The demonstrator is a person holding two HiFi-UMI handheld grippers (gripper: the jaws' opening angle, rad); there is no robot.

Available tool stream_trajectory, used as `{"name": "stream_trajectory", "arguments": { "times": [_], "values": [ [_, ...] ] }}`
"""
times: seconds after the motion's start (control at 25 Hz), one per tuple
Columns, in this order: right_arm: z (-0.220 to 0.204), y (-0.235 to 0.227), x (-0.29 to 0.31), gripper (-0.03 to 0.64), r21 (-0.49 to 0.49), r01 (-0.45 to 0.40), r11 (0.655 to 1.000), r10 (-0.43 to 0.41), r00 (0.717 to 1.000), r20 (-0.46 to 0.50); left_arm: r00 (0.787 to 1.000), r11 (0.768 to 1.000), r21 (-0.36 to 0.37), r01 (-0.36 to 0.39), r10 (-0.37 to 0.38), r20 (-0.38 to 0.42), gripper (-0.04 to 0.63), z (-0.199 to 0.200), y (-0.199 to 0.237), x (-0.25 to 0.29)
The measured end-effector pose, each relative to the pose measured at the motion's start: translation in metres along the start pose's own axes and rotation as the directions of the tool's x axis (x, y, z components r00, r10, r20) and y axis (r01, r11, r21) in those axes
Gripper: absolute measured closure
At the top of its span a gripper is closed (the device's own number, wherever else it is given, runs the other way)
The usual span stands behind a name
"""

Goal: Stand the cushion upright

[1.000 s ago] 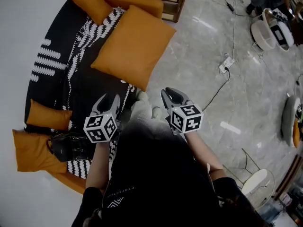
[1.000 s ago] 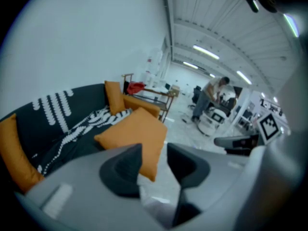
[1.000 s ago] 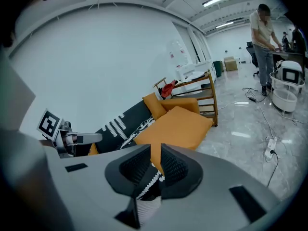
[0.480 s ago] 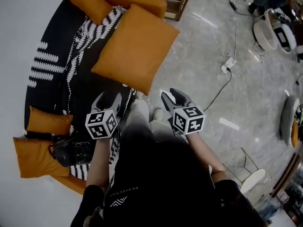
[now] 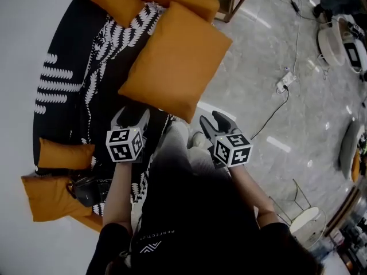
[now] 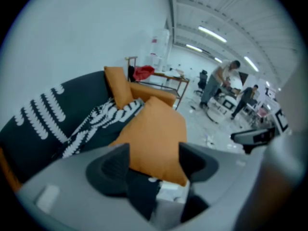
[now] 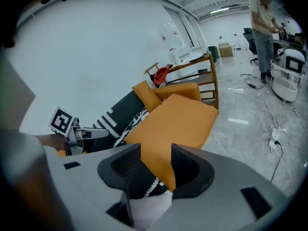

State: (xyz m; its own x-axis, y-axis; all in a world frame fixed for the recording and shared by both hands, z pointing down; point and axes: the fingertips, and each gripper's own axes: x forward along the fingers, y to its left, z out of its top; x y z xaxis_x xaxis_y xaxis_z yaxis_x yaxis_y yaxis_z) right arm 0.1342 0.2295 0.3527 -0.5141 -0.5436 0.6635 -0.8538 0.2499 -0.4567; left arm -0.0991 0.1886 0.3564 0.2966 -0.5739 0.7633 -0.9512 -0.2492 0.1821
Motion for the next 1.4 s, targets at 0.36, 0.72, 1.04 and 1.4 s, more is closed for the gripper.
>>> {"name": "stream_trajectory", "arguments": {
  "times": [0.36, 0.72, 1.04, 1.4],
  "values": [
    [-0.005, 0.000, 0.055, 0.442, 0.013, 0.023, 1.000, -0.022, 0.995, -0.098, 0.995, 0.998, 0.004, 0.058, -0.057, -0.088, 0.278, 0.010, 0.044, 0.066],
    [-0.005, 0.003, 0.093, 0.443, 0.017, 0.025, 1.000, -0.022, 0.982, -0.188, 0.983, 0.995, 0.010, 0.101, -0.098, -0.156, 0.251, 0.017, 0.065, 0.113],
    [-0.012, 0.015, 0.123, 0.445, -0.027, 0.001, 1.000, -0.008, 0.972, -0.236, 0.972, 0.989, 0.005, 0.146, -0.143, -0.185, 0.229, 0.013, 0.079, 0.136],
    [-0.026, 0.012, 0.153, 0.445, -0.039, -0.002, 0.999, -0.010, 0.955, -0.297, 0.957, 0.977, 0.005, 0.212, -0.206, -0.203, 0.192, 0.013, 0.088, 0.174]
  ]
}}
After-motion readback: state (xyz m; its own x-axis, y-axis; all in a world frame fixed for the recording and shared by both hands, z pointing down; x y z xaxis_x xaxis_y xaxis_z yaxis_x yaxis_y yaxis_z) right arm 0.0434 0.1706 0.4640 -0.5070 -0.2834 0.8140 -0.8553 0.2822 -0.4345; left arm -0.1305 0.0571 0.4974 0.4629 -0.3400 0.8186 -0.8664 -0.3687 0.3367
